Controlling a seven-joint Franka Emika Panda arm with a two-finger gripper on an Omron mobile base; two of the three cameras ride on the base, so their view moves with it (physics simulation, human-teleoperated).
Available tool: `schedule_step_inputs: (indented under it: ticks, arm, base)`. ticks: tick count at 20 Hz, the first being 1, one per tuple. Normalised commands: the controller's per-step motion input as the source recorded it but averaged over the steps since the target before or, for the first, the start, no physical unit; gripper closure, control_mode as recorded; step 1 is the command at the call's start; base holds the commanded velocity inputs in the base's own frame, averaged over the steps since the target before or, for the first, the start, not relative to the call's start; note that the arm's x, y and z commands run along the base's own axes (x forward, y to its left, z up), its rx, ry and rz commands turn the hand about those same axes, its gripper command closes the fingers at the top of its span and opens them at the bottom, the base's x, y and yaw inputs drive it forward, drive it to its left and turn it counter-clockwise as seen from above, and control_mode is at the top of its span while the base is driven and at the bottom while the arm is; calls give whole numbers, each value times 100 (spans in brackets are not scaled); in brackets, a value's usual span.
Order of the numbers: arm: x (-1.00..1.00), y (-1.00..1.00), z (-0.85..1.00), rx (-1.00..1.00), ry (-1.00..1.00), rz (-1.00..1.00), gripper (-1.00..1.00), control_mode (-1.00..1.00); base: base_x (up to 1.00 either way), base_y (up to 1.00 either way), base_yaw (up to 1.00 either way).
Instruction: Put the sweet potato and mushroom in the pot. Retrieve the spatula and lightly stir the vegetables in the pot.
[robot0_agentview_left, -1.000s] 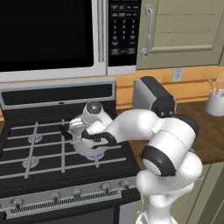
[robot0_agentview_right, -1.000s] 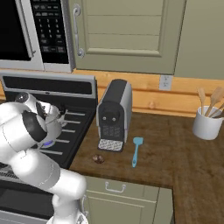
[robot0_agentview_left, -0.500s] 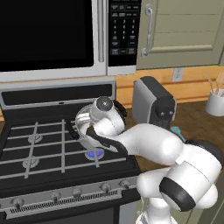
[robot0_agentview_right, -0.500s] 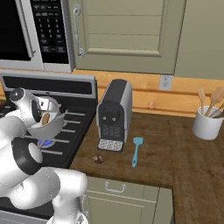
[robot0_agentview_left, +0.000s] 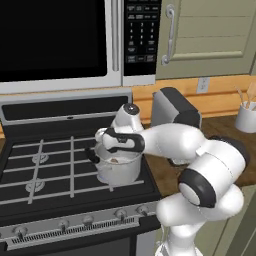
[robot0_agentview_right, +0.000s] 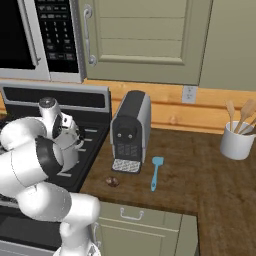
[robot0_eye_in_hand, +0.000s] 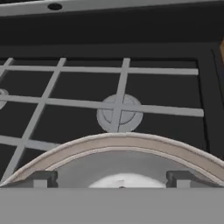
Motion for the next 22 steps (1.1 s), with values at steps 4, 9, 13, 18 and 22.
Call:
schedule_step_inputs:
  ticks: [4,9,13,18,22]
  arm:
    - [-2,22,-5,0,-4,17,-100,-100]
    - [-73,0,64,0,-18,5,-100,-100]
    - [-56,-3,56,0,-5,0,-100,-100]
    - [-90,-53,100,0,-1,-2,-100,-100]
    - [-73,-94,82,0,4,-8,-100,-100]
  base:
    - [0,0,0]
    - [0,0,0]
    - [0,0,0]
    - [0,0,0]
    - [0,0,0]
